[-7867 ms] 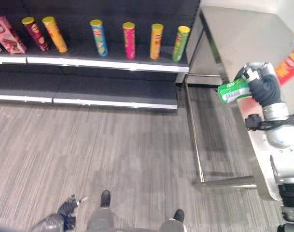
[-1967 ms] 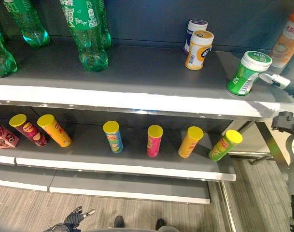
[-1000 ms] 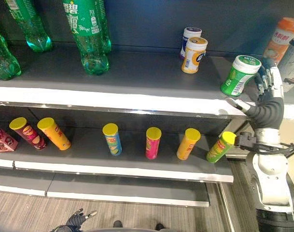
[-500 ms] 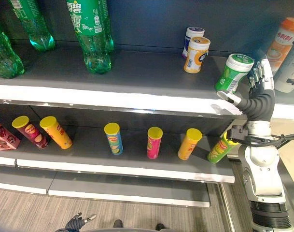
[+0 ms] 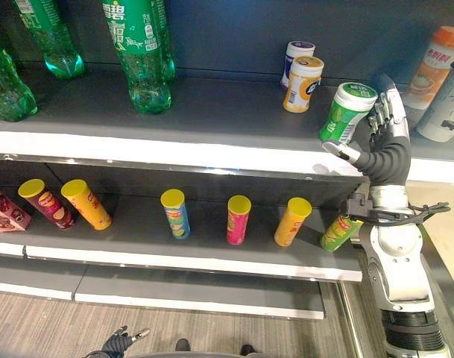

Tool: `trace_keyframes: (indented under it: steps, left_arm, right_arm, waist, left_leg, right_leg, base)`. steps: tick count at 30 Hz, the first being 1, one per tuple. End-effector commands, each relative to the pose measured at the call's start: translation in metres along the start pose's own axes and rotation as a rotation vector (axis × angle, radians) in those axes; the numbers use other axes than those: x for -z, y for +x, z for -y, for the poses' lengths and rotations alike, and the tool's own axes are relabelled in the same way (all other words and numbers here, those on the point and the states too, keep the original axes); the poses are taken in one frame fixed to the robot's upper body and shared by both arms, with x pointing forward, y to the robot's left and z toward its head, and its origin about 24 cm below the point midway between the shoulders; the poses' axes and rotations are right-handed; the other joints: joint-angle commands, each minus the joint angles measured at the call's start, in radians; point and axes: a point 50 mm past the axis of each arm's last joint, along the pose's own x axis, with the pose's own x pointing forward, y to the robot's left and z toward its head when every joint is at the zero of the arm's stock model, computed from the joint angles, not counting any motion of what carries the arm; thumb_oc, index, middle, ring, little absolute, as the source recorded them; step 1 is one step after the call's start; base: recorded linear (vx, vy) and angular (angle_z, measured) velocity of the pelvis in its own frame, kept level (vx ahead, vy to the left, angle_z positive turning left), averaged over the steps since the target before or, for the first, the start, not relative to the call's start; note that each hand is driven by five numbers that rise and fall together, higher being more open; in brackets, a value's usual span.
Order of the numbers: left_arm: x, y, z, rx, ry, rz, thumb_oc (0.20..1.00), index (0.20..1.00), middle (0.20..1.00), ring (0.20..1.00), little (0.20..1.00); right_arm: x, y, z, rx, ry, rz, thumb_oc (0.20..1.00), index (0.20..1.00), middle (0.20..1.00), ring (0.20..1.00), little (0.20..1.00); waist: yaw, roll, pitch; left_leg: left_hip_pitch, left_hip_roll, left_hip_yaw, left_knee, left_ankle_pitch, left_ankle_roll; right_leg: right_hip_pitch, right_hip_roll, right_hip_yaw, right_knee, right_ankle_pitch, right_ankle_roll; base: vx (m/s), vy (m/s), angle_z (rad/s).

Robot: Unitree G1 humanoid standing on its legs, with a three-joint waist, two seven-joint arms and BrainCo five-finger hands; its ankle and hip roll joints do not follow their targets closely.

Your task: Put the goods on the table back onto the shelves and tidy them up.

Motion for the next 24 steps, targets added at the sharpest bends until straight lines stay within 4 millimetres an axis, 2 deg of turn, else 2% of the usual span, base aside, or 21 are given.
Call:
trace_keyframes:
  steps: [1,13,24]
  left_arm:
    - [-0.034,0.008,-0.012,-0.035,0.063,0.094,1.000,1.000,1.000,1.000,1.000]
    - [-0.035,0.008,-0.010,-0.037,0.064,0.095,1.000,1.000,1.000,1.000,1.000]
    - [-0.034,0.008,-0.010,-0.045,0.066,0.091,1.000,1.000,1.000,1.000,1.000]
  right_arm:
    - [-0.006,0.011,-0.010,-0.034,0.076,0.048,1.000,1.000,1.000,1.000,1.000]
    - [-0.008,0.014,-0.013,-0.032,0.023,0.064,1.000,1.000,1.000,1.000,1.000]
    - [-0.009,0.017,-0.027,-0.047,0.033,0.078,1.000,1.000,1.000,1.000,1.000]
  waist:
    - [0.060,-0.029,0.030]
    - [0.064,-0.027,0.032]
    - [0.070,-0.022,0.036]
  left_leg:
    - [0.060,0.047,0.017,0.057,-0.128,-0.050]
    - [0.060,0.048,0.015,0.056,-0.128,-0.050]
    - [0.054,0.043,0.011,0.059,-0.129,-0.046]
  right_leg:
    - [-0.030,-0.121,-0.015,0.018,0.004,0.130]
    - [-0.027,-0.122,-0.020,0.019,0.001,0.131]
    - [-0.032,-0.127,-0.022,0.019,0.005,0.131]
  base:
    - [0.00,0.000,0.00]
    - [0.00,0.000,0.00]
    - [0.00,0.000,0.00]
